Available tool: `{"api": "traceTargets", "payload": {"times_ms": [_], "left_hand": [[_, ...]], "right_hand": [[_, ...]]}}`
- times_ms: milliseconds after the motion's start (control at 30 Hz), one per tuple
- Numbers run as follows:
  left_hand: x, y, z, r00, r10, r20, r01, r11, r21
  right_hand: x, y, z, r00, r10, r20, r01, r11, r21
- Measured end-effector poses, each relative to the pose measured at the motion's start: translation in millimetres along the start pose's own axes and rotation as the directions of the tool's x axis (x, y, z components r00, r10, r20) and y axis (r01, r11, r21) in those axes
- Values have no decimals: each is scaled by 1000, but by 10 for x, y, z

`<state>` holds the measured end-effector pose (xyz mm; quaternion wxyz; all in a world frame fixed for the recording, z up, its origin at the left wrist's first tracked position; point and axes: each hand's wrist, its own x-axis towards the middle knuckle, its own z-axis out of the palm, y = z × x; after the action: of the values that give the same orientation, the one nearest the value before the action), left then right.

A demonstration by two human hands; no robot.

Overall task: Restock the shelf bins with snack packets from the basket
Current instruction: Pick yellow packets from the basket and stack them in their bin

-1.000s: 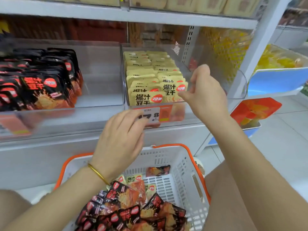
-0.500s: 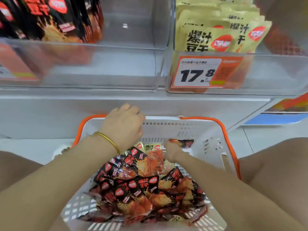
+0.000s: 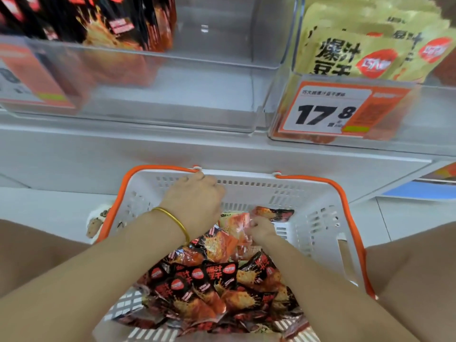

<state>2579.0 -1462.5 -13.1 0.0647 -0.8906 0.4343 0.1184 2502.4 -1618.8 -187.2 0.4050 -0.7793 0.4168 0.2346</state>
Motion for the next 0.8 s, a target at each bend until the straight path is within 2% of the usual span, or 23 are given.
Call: {"api": "traceTargets", "payload": {"times_ms": [67,134,234,300,367,434,501,534,567,601,634,701,801], "left_hand": [[1,-6,22,999,-25,24,26,999,-41],[-4,6,52,996,-55,75,61,995,-84],[-13,40,84,980,-97,171,128,975,-182],[1,69,74,966,-125,226,195,926,-324],[18,106,31,938,-170,301,317,770,-553],[20,127,0,909,-224,352,416,530,-739],[-11,143,-52,907,-245,343,410,322,-853],[-46,161,-106,923,-243,298,362,288,-886],[-92,182,-182,947,-234,221,292,330,-898],[-124,202,-260,968,-214,132,214,428,-878],[-148,228,-352,983,-177,47,135,528,-838],[-192,316,-621,994,-73,-83,-16,646,-763],[-213,509,-1096,965,4,-263,-186,716,-673]], "right_hand": [[-114,-60,-235,998,-51,-36,51,999,-1],[-270,-142,-520,999,-34,-7,35,995,94],[-615,-301,-929,989,-17,144,-31,945,326],[-840,-392,-1131,970,-66,233,-40,905,424],[-1034,-465,-1245,944,-114,309,-69,849,524],[-1185,-488,-1317,927,-168,334,-58,818,572],[-1371,-500,-1361,933,-209,292,22,845,535],[-1467,-495,-1396,949,-232,211,121,892,435],[-1552,-487,-1441,959,-268,89,233,929,289],[-1642,-493,-1504,941,-338,-14,336,929,156],[-1695,-501,-1570,913,-405,-56,408,907,103],[-1871,-573,-1710,862,-507,7,501,853,142],[-2105,-654,-1954,766,-637,85,616,765,186]]}}
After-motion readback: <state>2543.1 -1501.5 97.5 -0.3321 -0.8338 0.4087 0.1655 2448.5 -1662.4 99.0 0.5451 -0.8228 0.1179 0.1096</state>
